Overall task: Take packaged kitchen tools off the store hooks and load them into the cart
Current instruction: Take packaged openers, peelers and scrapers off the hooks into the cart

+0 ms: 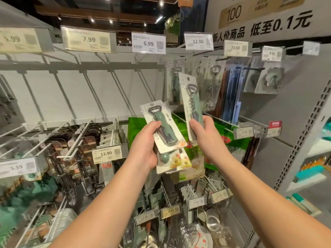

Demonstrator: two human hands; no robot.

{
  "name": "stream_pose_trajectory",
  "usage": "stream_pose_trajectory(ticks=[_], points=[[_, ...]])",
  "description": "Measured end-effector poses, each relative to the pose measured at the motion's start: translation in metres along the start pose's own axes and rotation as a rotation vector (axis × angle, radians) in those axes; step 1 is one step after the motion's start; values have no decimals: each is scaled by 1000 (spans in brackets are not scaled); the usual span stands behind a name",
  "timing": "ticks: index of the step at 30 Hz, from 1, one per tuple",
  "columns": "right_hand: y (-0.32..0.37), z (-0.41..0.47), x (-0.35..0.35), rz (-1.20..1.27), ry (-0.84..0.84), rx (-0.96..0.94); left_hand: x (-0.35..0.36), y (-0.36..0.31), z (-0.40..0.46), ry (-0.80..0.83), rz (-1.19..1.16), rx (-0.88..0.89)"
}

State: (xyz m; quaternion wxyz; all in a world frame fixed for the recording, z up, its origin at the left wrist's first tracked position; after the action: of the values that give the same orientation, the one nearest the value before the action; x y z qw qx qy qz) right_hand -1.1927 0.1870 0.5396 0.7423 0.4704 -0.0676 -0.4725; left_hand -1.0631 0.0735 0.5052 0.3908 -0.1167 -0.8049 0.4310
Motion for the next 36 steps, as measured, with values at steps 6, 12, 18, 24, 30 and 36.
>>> stream_pose_trajectory(ticks=[6,12,18,24,30,36], points=[[-5,17,-13,-39,-44,-80,-6,-17,4,-15,-18,19],[-6,35,-17,-65,-107,-138,-3,-36,3,30,-38,63],[-2,56,-22,-105,-191,-218,-3,-43,5,76,-49,78],[3,76,-23,-162,-215,-267,-1,-43,7,98,-56,68],[-3,92,-20,-228,-218,-264,4,-43,7,109,-58,59],[-8,99,-12,-316,-226,-281,3,-50,6,103,-58,86]])
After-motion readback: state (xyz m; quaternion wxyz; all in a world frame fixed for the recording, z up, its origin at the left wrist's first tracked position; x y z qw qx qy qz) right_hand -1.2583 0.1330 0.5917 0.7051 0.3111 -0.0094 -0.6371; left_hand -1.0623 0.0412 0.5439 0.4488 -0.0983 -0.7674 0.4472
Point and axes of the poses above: each hand's wrist, its own z-axis towards the middle knuckle, its own x-axis out of the palm, y = z × x, the point moved 9 cm from there along z, towards the middle knuckle, and after that the axes turned 15 degrees about -x, right-handed, at the moved point
